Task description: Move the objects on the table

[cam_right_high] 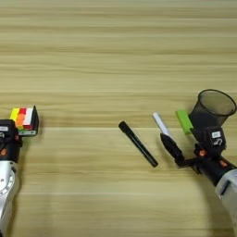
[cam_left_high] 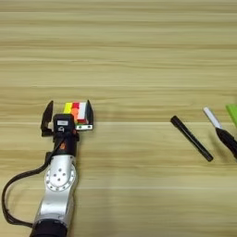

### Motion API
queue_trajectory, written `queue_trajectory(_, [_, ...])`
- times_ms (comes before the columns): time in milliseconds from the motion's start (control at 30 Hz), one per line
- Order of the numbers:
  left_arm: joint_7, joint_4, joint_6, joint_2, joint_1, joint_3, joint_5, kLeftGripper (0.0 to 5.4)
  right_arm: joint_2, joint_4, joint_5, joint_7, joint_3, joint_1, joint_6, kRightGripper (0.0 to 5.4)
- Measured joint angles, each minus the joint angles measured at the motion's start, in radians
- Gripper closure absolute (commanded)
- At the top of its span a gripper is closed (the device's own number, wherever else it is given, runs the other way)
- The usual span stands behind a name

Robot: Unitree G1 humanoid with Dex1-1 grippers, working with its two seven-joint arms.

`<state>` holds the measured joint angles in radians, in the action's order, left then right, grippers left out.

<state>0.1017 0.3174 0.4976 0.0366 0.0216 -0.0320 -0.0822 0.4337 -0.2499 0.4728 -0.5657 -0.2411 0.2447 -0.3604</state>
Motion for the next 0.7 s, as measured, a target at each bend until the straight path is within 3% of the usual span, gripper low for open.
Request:
queue_trajectory(200, [0.0, 0.005, 0.0, 0.002, -0.003, 0.0, 0.0, 0.0, -0.021, -0.009, -0.017, -0.014, 0.016, -0.011, 0.085, 0.07])
queue_trajectory(500, [0.0, 0.035, 0.003, 0.005, -0.022, 0.0, 0.0, 0.0, -0.06, 0.071, -0.071, -0.014, 0.06, -0.091, 0.218, 0.07])
queue_trajectory(700, [0.001, 0.041, 0.01, 0.012, -0.03, 0.0, 0.0, 0.0, -0.053, 0.052, -0.128, -0.051, 0.112, -0.053, 0.285, 0.07])
